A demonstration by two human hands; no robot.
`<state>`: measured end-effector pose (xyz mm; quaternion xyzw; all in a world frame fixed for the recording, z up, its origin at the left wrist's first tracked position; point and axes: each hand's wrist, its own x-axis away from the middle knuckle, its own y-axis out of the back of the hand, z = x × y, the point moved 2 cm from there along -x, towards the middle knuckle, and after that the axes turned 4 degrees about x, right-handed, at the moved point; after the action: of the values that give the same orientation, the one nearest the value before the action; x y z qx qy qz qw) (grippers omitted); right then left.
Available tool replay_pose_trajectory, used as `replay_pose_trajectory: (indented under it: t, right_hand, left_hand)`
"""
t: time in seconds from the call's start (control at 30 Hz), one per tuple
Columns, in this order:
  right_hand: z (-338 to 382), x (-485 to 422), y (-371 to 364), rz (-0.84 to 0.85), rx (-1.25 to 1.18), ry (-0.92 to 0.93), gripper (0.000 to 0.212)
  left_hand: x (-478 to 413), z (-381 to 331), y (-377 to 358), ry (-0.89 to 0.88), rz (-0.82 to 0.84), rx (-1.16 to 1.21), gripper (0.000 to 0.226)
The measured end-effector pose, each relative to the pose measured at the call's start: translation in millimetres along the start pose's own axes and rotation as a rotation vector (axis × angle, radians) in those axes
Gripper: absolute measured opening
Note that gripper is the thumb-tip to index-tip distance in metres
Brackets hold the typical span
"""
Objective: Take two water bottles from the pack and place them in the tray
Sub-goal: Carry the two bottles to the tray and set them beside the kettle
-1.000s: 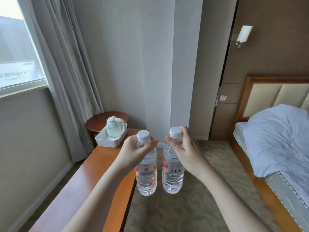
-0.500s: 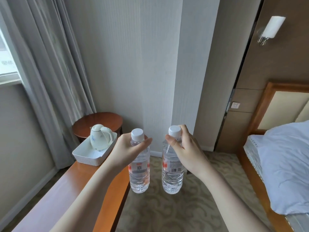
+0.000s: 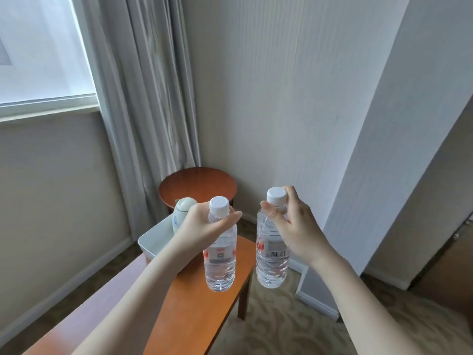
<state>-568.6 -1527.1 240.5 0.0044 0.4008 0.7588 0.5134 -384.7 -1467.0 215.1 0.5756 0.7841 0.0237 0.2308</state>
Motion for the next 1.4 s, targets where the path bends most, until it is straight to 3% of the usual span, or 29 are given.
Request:
replay_pose_trajectory:
  t: [0.4, 0.63, 0.77, 0.9, 1.07, 1.4]
  right_hand:
    - [-37, -188, -127, 0.213, -0.076, 0.183, 0.045]
    - [-64, -260, -219, 0.445, -0.159, 0.275, 0.041]
    - [-82, -294, -277, 0.583, -0.208, 0.374, 0.031]
    - [-101, -317, -326, 0.690, -0.257, 0.411, 0.028]
    - [-120, -331, -379, 0.749, -0.303, 0.394, 0.028]
    - [-148, -325, -465, 0.835, -0.317, 0.353, 0.022]
  left_hand:
    - [-111, 107, 83, 0.174, -0.227, -0.035, 0.017]
    - [-142, 174, 117, 0.310, -0.378, -0.047, 0.019]
    - [-159, 213, 132, 0.368, -0.504, -0.179, 0.020]
    - [-173, 254, 143, 0.431, -0.578, -0.257, 0.005]
    - [-173, 300, 151, 0.561, -0.690, -0.316, 0.015]
    - [-155, 373, 160, 0.691, -0.699, -0.388, 0.024]
